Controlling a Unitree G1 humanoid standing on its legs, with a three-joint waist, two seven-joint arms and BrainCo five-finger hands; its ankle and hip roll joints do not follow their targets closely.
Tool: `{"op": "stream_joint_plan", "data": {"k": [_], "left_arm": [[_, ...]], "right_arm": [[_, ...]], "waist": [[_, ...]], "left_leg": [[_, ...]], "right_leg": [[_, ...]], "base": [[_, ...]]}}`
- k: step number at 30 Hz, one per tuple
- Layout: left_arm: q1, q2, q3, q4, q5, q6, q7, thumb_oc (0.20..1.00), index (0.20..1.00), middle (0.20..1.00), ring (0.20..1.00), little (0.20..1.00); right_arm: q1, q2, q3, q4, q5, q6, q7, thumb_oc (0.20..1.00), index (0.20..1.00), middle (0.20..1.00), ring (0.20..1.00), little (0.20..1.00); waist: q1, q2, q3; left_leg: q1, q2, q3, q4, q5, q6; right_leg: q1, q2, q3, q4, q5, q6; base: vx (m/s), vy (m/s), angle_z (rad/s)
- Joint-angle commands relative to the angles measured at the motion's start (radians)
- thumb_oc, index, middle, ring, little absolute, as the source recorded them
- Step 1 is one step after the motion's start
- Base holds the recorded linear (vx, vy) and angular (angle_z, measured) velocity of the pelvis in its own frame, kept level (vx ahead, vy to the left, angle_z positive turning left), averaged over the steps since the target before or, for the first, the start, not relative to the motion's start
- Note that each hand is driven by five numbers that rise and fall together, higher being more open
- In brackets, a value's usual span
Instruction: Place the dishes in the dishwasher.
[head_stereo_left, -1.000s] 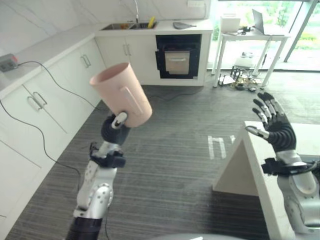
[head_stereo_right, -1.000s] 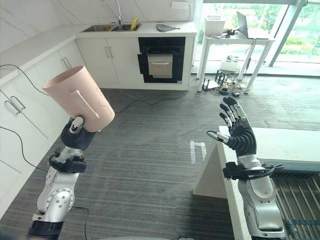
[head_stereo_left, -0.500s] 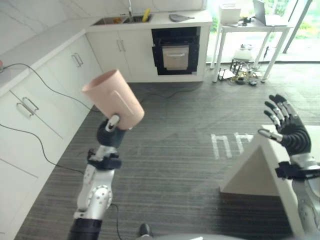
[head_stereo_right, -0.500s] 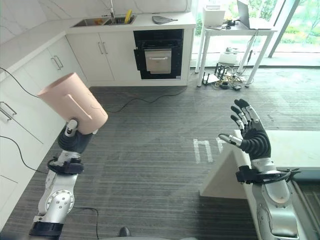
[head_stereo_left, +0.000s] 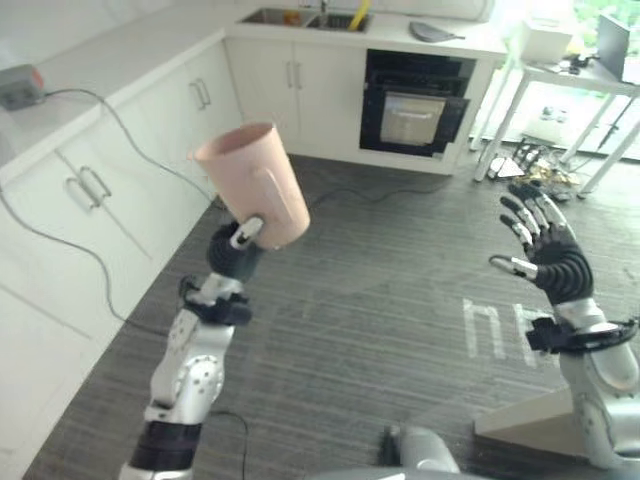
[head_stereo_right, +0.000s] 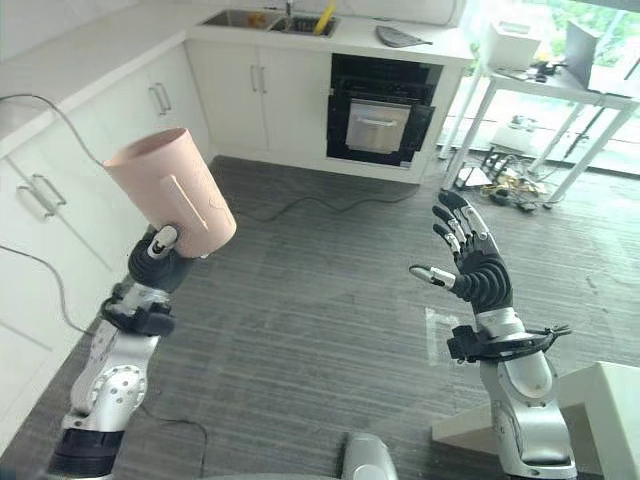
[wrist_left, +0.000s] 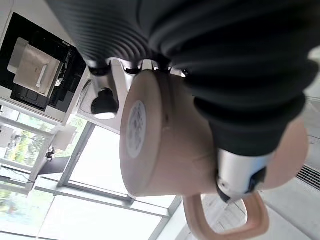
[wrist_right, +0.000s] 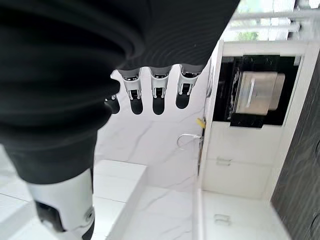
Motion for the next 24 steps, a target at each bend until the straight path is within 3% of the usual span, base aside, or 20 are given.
{"op": "stream_joint_plan", "data": {"k": [1,3,7,8,9,10,11,13,14,15,16,18,19,20,22,24], "left_arm": [[-0.066,-0.001,-0.012,-0.063,0.022,-0.03,-0.019,0.2,0.2,0.2,0.2,0.2],[-0.063,-0.009,-0.028,-0.063,0.023,-0.038,-0.027,0.2,0.2,0.2,0.2,0.2],[-0.057,0.0,-0.026,-0.058,-0.042,-0.063,-0.011,0.2,0.2,0.2,0.2,0.2],[-0.063,-0.006,-0.019,-0.056,-0.101,-0.052,-0.013,0.2,0.2,0.2,0.2,0.2],[-0.067,-0.022,-0.013,-0.057,-0.192,-0.038,-0.033,0.2,0.2,0.2,0.2,0.2],[-0.067,-0.024,-0.012,-0.057,-0.199,-0.04,-0.037,0.2,0.2,0.2,0.2,0.2],[-0.051,-0.049,-0.012,-0.072,-0.213,-0.041,-0.049,0.2,0.2,0.2,0.2,0.2],[-0.032,-0.069,-0.019,-0.086,-0.244,-0.025,-0.061,0.2,0.2,0.2,0.2,0.2],[-0.027,-0.079,-0.016,-0.083,-0.261,-0.007,-0.077,0.2,0.2,0.2,0.2,0.2],[-0.017,-0.085,-0.011,-0.081,-0.271,0.005,-0.095,0.2,0.2,0.2,0.2,0.2],[-0.005,-0.086,-0.006,-0.082,-0.284,0.009,-0.116,0.2,0.2,0.2,0.2,0.2],[0.007,-0.084,-0.001,-0.082,-0.282,0.001,-0.126,0.2,0.2,0.2,0.2,0.2],[0.023,-0.079,0.004,-0.082,-0.289,-0.009,-0.137,0.2,0.2,0.2,0.2,0.2],[0.033,-0.073,0.004,-0.078,-0.296,-0.015,-0.148,0.2,0.2,0.2,0.2,0.2],[0.039,-0.072,-0.004,-0.068,-0.287,-0.028,-0.166,0.2,0.2,0.2,0.2,0.2],[0.052,-0.073,-0.002,-0.06,-0.292,-0.04,-0.186,0.2,0.2,0.2,0.2,0.2]], "right_arm": [[-0.02,-0.002,-0.036,-0.051,0.032,-0.019,0.002,1.0,1.0,1.0,1.0,1.0],[-0.018,0.01,-0.026,-0.052,0.017,-0.018,-0.012,1.0,1.0,1.0,1.0,1.0],[-0.052,-0.006,-0.004,-0.027,0.024,-0.027,-0.026,1.0,1.0,1.0,1.0,1.0],[-0.077,-0.015,0.006,-0.017,0.033,-0.021,-0.034,1.0,1.0,1.0,1.0,1.0],[-0.092,-0.017,0.015,-0.017,0.051,-0.009,-0.029,1.0,1.0,1.0,1.0,1.0],[-0.093,-0.018,0.016,-0.017,0.05,-0.008,-0.029,1.0,1.0,1.0,1.0,1.0],[-0.082,-0.012,0.016,-0.02,0.02,-0.005,-0.027,1.0,1.0,1.0,1.0,1.0],[-0.07,-0.016,0.013,-0.016,0.029,-0.009,-0.006,1.0,1.0,1.0,1.0,1.0],[-0.062,-0.013,0.005,-0.01,0.027,-0.016,0.01,1.0,1.0,1.0,1.0,1.0],[-0.051,-0.013,-0.006,-0.011,0.035,-0.021,0.02,1.0,1.0,1.0,1.0,1.0],[-0.046,-0.012,-0.014,-0.01,0.036,-0.024,0.027,1.0,1.0,1.0,1.0,1.0],[-0.047,-0.009,-0.015,-0.006,0.033,-0.024,0.034,1.0,1.0,1.0,1.0,1.0],[-0.049,-0.006,-0.013,-0.003,0.026,-0.022,0.04,1.0,1.0,1.0,1.0,1.0],[-0.048,-0.003,-0.002,0.001,0.013,-0.022,0.042,1.0,1.0,1.0,1.0,1.0],[-0.045,-0.006,0.0,0.002,0.008,-0.023,0.055,1.0,1.0,1.0,1.0,1.0],[-0.046,-0.015,-0.001,0.004,0.01,-0.022,0.068,1.0,1.0,1.0,1.0,1.0]], "waist": [[-0.041,0.022,0.019],[-0.065,0.024,0.022],[-0.072,0.037,-0.005],[-0.076,0.044,-0.018],[-0.076,0.057,-0.03],[-0.076,0.059,-0.032],[-0.074,0.063,-0.034],[-0.062,0.048,-0.029],[-0.059,0.041,-0.026],[-0.049,0.038,-0.019],[-0.037,0.036,-0.009],[-0.033,0.04,-0.004],[-0.029,0.048,0.002],[-0.024,0.064,0.005],[-0.011,0.079,0.011],[0.002,0.086,0.012]], "left_leg": [[-0.09,0.01,-0.076,0.004,-0.006,0.005],[-0.051,0.019,-0.094,0.004,-0.039,0.01],[0.025,0.063,-0.085,0.004,-0.072,-0.006],[0.063,0.082,-0.082,0.004,-0.071,-0.025],[0.074,0.113,-0.071,0.05,-0.011,-0.053],[0.071,0.119,-0.071,0.061,-0.006,-0.058],[0.007,0.168,-0.07,0.248,0.089,-0.093],[-0.094,0.175,-0.077,0.451,0.117,-0.097],[-0.13,0.178,-0.065,0.504,0.115,-0.095],[-0.173,0.151,-0.077,0.526,0.089,-0.081],[-0.211,0.115,-0.08,0.496,0.062,-0.06],[-0.219,0.1,-0.069,0.435,0.049,-0.049],[-0.204,0.087,-0.047,0.306,0.051,-0.04],[-0.198,0.085,-0.042,0.147,0.086,-0.047],[-0.214,0.108,-0.06,0.005,0.153,-0.071],[-0.266,0.145,-0.084,0.004,0.203,-0.1]], "right_leg": [[0.091,-0.041,0.128,-0.199,0.066,0.126],[0.038,-0.055,0.188,-0.235,0.114,0.132],[0.062,-0.032,0.181,-0.236,0.088,0.113],[0.075,-0.014,0.184,-0.236,0.082,0.098],[0.092,0.012,0.18,-0.234,0.066,0.076],[0.094,0.017,0.178,-0.234,0.064,0.071],[0.129,0.057,0.189,-0.236,0.037,0.035],[0.175,0.078,0.202,-0.236,0.007,-0.001],[0.196,0.082,0.198,-0.236,-0.003,-0.01],[0.217,0.083,0.194,-0.236,-0.015,-0.012],[0.24,0.082,0.197,-0.236,-0.03,-0.008],[0.249,0.084,0.2,-0.236,-0.039,-0.001],[0.258,0.083,0.209,-0.236,-0.05,0.011],[0.272,0.087,0.214,-0.236,-0.065,0.023],[0.301,0.088,0.222,-0.236,-0.091,0.03],[0.329,0.084,0.218,-0.236,-0.114,0.026]], "base": [[0.37,-0.423,-0.32],[0.32,-0.416,0.11],[0.28,-0.474,0.38],[0.28,-0.437,-0.18],[0.25,-0.391,-0.11],[0.29,-0.521,-0.06],[0.23,-0.455,0.04],[0.31,-0.527,-0.02],[0.3,-0.384,-0.28],[0.28,-0.22,-0.35],[0.25,-0.115,-0.13],[0.21,0.01,-0.27],[0.33,0.132,-0.43],[0.38,0.164,-0.57],[0.37,0.193,-0.35],[0.38,0.244,0.22]]}}
